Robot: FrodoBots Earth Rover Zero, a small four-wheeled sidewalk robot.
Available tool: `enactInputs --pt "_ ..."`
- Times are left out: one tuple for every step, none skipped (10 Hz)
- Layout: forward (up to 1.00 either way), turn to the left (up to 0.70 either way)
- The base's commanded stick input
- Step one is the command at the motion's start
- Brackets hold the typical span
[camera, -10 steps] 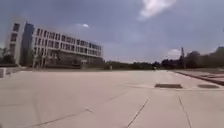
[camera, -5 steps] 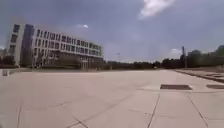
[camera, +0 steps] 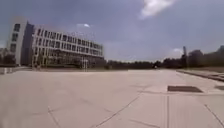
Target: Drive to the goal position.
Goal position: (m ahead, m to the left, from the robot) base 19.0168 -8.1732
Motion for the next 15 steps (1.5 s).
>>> enactInputs --pt "0.70 0.00" --pt "0.70 0.00" --pt "0.70 0.00" --pt "0.70 0.00" --pt "0.70 0.00" --pt "0.70 0.00" --pt "0.70 0.00" --pt "0.70 0.00" --pt "0.70 0.00" --pt "0.70 0.00" --pt "0.70 0.00" --pt "0.70 0.00" --pt "0.70 0.00" --pt "0.70 0.00" --pt "0.70 0.00"
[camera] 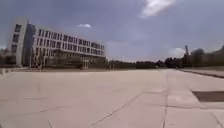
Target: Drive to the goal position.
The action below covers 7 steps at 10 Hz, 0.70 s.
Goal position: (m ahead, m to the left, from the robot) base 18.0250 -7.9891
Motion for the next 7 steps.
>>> enactInputs --pt "0.70 0.00" --pt "0.70 0.00" --pt "0.70 0.00" --pt "0.70 0.00" --pt "0.70 0.00" --pt "0.70 0.00" --pt "0.70 0.00"
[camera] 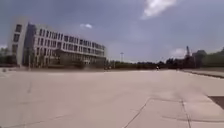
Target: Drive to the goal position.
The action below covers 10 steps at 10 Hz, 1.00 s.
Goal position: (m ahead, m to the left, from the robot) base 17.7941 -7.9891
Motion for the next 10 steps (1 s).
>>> enactInputs --pt "0.70 0.00" --pt "0.70 0.00" --pt "0.70 0.00" --pt "0.70 0.00" --pt "0.70 0.00" --pt "0.70 0.00" --pt "0.70 0.00" --pt "0.70 0.00" --pt "0.70 0.00" --pt "0.70 0.00"
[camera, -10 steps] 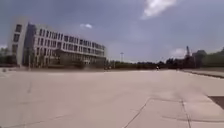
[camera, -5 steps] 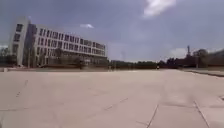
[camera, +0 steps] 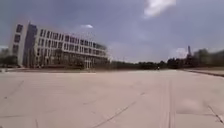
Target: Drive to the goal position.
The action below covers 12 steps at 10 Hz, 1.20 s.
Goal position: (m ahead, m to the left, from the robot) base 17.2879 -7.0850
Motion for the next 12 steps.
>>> enactInputs --pt "0.70 0.00" --pt "0.70 0.00" --pt "0.70 0.00" --pt "0.70 0.00" --pt "0.70 0.00" --pt "0.70 0.00" --pt "0.70 0.00" --pt "0.70 0.00" --pt "0.70 0.00" --pt "0.70 0.00" --pt "0.70 0.00" --pt "0.70 0.00"
